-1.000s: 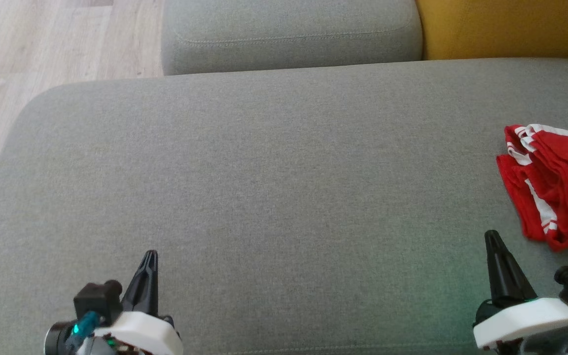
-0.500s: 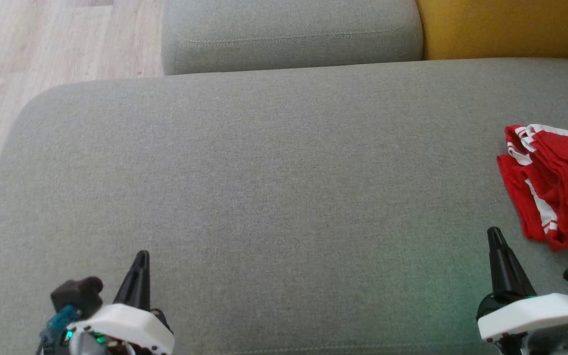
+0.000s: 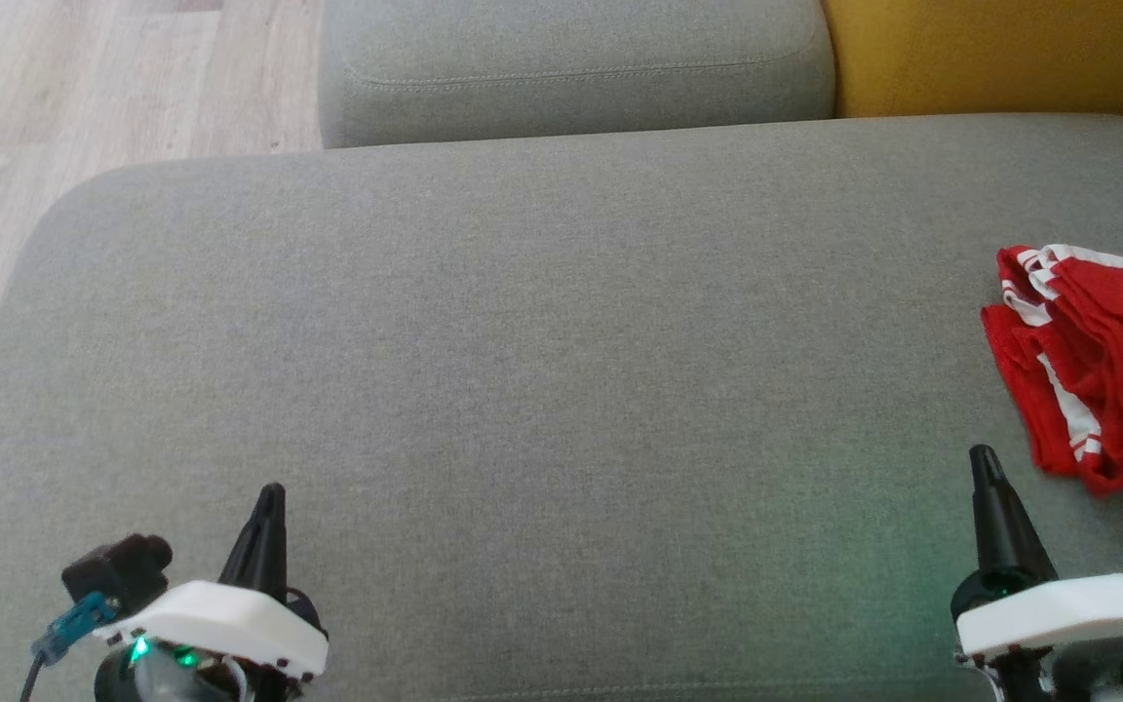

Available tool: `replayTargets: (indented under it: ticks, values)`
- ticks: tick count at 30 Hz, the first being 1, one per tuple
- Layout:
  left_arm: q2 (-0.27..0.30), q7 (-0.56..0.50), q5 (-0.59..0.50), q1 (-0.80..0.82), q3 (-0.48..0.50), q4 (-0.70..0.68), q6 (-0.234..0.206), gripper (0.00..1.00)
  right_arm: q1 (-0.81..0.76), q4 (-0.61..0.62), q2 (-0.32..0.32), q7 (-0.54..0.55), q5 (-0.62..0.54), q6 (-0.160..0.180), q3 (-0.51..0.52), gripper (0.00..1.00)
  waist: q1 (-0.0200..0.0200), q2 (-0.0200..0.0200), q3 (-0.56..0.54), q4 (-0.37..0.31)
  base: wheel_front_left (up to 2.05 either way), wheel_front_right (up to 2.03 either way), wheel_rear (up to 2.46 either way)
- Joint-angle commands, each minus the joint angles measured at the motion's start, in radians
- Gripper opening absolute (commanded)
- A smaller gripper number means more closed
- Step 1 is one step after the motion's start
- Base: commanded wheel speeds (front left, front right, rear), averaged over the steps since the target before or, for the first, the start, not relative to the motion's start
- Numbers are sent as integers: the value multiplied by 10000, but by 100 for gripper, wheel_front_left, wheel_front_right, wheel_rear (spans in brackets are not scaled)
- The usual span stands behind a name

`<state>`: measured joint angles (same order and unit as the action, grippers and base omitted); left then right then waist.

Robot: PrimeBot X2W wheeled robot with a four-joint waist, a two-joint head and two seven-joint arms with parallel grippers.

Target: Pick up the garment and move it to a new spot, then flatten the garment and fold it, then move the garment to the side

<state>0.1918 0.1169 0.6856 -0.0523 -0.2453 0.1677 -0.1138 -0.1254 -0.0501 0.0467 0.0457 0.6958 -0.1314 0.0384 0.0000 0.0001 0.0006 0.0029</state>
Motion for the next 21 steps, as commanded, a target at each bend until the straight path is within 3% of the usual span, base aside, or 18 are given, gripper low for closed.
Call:
replayTargets:
  ticks: [1,21]
  values:
    - [61,-47,334,561,305,-230,109,0,581,231,213,-6,362,3,-22,0,0,-1,0,0,0,0,0]
    - [-211,-499,2628,802,986,2,684,0,1001,-296,260,61,2623,4,43,0,0,-1,7,-8,0,0,0]
